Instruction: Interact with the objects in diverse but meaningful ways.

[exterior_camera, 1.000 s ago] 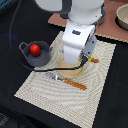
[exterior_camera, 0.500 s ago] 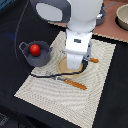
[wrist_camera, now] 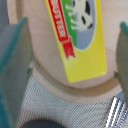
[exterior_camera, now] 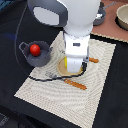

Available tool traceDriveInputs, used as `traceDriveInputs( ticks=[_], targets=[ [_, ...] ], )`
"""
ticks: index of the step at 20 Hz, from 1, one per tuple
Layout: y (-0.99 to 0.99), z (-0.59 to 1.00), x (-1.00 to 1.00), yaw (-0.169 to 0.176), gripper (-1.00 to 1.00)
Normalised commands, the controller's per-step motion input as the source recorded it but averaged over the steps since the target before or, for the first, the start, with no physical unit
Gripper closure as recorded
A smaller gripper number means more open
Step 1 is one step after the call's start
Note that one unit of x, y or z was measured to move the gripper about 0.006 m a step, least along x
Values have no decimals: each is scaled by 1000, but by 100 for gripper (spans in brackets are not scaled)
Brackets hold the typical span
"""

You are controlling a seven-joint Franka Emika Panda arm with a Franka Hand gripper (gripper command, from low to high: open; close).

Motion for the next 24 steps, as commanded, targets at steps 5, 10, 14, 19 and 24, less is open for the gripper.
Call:
traceDriveInputs(
  ticks=[5, 10, 14, 19, 24],
  targets=[
    [74, 648, 54, 5, -100],
    [121, 1000, 16, 3, -100],
    [180, 619, 25, 0, -100],
    [355, 168, 6, 15, -100],
    [481, 0, 0, 31, -100]
  ],
)
